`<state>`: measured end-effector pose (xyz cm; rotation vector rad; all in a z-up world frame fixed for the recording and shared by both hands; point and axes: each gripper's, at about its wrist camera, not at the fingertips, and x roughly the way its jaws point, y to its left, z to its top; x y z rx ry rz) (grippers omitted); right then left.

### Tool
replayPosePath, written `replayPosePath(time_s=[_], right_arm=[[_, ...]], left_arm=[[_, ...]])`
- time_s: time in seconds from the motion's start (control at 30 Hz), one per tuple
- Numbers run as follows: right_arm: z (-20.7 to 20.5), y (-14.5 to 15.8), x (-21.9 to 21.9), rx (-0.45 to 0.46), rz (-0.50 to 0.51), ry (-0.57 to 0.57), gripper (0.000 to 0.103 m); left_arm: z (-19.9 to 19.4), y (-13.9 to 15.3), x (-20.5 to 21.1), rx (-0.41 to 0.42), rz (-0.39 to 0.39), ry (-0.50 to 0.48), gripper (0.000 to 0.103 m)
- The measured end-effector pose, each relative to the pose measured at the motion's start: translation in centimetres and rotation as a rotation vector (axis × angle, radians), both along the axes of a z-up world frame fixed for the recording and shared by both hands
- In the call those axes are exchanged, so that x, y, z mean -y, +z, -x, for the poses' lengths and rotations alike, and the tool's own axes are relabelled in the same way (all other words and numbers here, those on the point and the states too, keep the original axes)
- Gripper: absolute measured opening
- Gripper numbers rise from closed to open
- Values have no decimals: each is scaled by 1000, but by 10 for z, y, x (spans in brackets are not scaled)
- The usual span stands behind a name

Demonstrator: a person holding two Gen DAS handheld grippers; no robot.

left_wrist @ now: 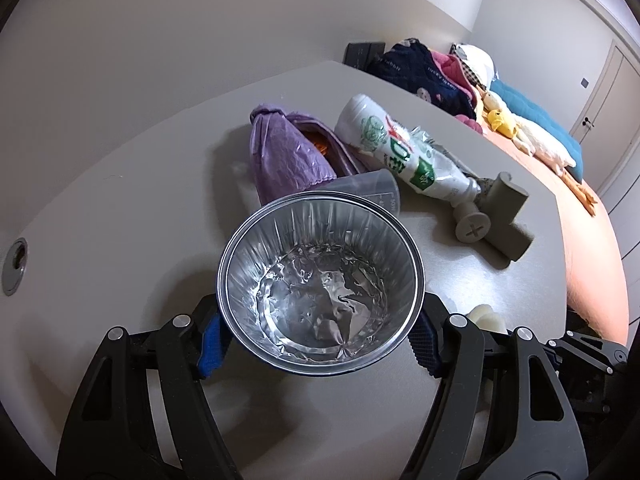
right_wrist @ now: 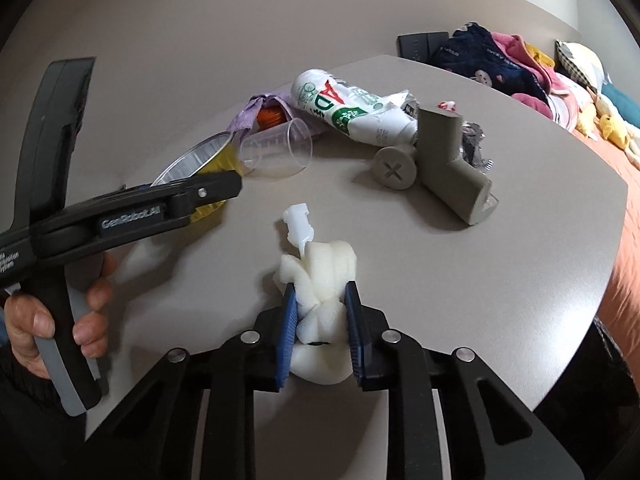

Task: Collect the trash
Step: 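Grasp the foil cup with the left tool while the right tool grasps the white foam, then carry the foil cup and foam over the bin and release both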

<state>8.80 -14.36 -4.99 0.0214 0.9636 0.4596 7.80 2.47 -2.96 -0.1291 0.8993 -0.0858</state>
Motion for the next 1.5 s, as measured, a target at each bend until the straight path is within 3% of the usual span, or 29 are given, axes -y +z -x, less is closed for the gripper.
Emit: replayPosePath(time_s=[0.6, 1.5], right_arm=[[50, 65, 57, 108, -103, -95, 26], [139, 114, 162, 248, -95, -282, 27]], left_arm=[[54, 48, 34, 105, 18, -35, 70], [108, 70, 165, 157, 70, -293, 70]])
